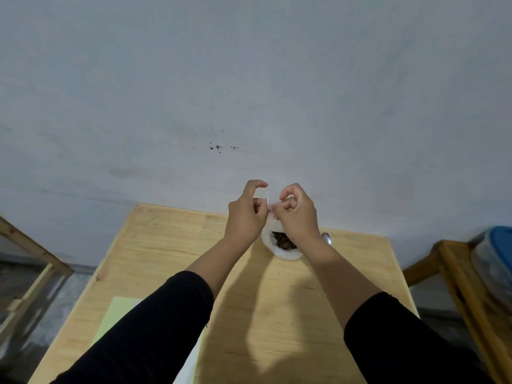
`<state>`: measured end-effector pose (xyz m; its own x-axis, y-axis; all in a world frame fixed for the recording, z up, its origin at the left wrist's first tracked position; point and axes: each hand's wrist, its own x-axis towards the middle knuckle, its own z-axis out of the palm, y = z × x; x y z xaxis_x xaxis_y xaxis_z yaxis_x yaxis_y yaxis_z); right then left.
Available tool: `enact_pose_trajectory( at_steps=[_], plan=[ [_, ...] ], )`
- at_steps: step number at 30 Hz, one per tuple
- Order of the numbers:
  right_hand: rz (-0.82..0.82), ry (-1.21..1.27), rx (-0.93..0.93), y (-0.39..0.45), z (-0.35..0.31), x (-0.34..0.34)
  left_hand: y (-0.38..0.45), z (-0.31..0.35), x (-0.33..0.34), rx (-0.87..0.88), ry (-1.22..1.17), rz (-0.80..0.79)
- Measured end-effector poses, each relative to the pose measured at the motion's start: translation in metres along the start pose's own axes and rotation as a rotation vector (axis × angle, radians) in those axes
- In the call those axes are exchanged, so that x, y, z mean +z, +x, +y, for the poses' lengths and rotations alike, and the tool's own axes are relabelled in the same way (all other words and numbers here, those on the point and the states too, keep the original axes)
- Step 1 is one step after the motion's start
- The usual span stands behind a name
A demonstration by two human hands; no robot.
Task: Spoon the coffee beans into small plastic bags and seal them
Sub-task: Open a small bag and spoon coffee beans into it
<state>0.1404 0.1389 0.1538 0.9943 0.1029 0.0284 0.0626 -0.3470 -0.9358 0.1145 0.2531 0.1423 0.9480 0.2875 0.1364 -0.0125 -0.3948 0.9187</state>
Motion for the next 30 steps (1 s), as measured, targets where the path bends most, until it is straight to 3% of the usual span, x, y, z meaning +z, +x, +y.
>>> enact_pose_trajectory(
  at_steps=[11, 21, 26, 30],
  plan=[
    [-0.012, 0.026, 0.081, 0.008, 0.016, -0.008, 0.002, -0.006, 0.02, 0.016, 0.065, -0.02],
    [0.012, -0.218, 0.032, 0.007, 0.02, -0.016, -0.003, -0.007, 0.016, 0.033, 0.066, 0.078],
    [-0.088, -0.243, 0.012, 0.009, 0.015, -0.019, -0.007, -0.016, 0.003, 0.143, -0.024, -0.115],
    [-0.212, -0.262, 0.026, 0.01, 0.012, -0.02, -0.004, -0.021, -0.01, 0.144, 0.165, -0.38]
  ],
)
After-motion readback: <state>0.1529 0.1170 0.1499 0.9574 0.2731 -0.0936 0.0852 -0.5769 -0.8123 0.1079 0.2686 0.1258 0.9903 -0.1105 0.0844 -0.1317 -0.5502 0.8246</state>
